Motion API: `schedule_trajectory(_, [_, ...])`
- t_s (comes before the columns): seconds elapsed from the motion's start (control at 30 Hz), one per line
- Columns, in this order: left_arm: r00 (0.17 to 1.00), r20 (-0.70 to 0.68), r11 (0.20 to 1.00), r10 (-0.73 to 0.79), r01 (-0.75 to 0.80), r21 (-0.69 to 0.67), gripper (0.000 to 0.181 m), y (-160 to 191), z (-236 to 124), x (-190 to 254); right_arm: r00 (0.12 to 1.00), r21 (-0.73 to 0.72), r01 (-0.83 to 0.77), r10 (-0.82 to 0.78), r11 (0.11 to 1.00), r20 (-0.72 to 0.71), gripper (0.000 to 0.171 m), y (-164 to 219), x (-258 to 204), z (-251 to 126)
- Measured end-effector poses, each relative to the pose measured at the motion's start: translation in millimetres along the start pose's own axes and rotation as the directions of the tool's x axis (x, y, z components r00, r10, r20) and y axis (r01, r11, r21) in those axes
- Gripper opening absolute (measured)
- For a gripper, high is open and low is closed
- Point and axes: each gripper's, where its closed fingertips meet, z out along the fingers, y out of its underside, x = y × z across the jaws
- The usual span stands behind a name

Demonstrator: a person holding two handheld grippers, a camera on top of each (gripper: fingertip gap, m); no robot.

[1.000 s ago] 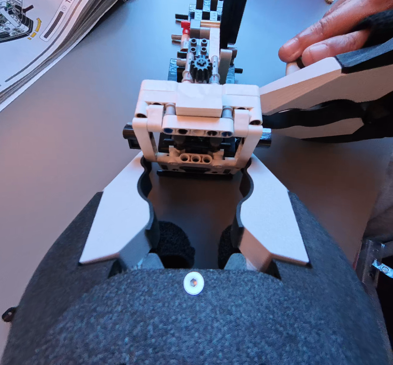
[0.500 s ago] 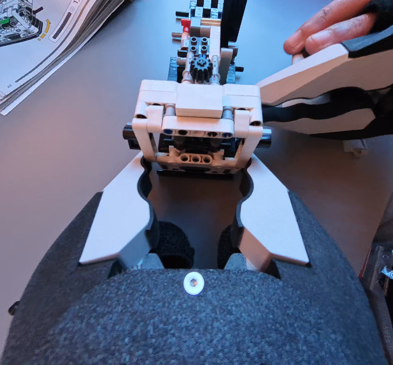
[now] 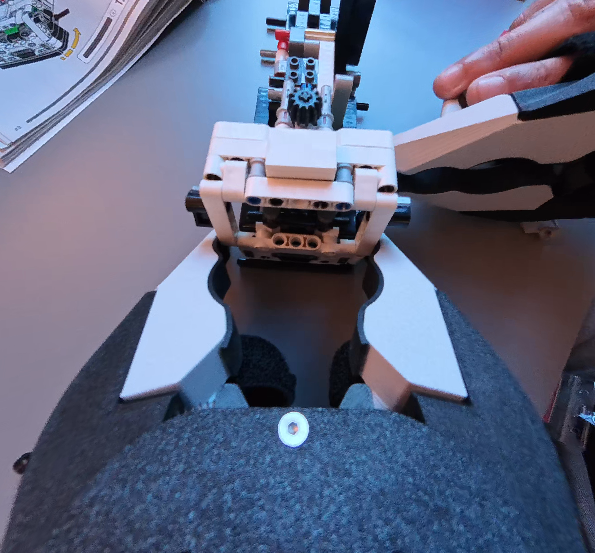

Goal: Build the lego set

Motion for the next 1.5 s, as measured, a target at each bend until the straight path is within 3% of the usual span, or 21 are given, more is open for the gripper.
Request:
schedule_trajectory(0.03, [1.0, -0.007, 1.0, -0.006, 0.006, 0.003, 0.084, -0.3, -0.4, 0.1, 1.0, -0.001, 0.013, -0.013, 1.0, -0.01, 0.0, -0.5, 1.0, -0.1])
schedule_trajectory(0.13, [1.0, -0.002, 1.0, 0.002, -0.002, 0.0, 0.085, 0.1, 0.0, 0.0, 0.998, 0.011, 0.059, -0.059, 0.998, -0.028, 0.001, 0.2, 2.1, -0.9])
schedule_trajectory(0.27, [1.0, 0.014, 1.0, 0.026, -0.026, -0.009, 0.085, 1.1, 1.0, -0.1, 0.968, 0.008, 0.234, -0.232, 0.972, -0.097, 0.001, 0.7, 3.4, -2.4])
schedule_trajectory(0.8, [0.999, 0.019, 0.999, 0.04, -0.04, -0.02, 0.084, 0.9, 2.4, 0.0, 0.928, -0.014, 0.364, -0.364, 0.931, -0.078, 0.001, 2.1, 2.4, -3.0])
schedule_trajectory(1.0, [1.0, -0.009, 1.0, 0.014, -0.014, -0.008, 0.085, -3.1, 3.2, 1.6, 0.996, 0.004, 0.087, -0.087, 0.996, -0.001, 0.004, 7.1, 3.8, -4.2])
schedule_trajectory(1.13, [0.999, -0.037, 1.0, -0.022, 0.022, 0.006, 0.085, -4.9, 2.0, 1.3, 0.985, 0.012, -0.17, 0.169, 0.985, 0.044, 0.008, 20.3, 16.7, -12.6])
schedule_trajectory(1.23, [0.999, -0.029, 1.0, -0.019, 0.019, 0.005, 0.085, -5.2, 3.0, 0.6, 0.864, -0.011, -0.496, 0.495, 0.868, 0.09, 0.011, 41.5, 31.2, -23.7])
schedule_trajectory(1.37, [1.0, -0.006, 1.0, -0.031, 0.031, 0.006, 0.085, -9.4, 7.8, -2.6, 0.443, -0.095, -0.882, 0.882, 0.461, 0.16, 0.014, 84.1, 32.7, -41.1])
schedule_trajectory(1.5, [1.0, 0.013, 1.0, -0.018, 0.018, 0.001, 0.085, -9.4, 9.3, -3.4, 0.098, -0.068, -0.991, 0.973, 0.115, 0.21, 0.022, 113.3, 44.6, -58.0])
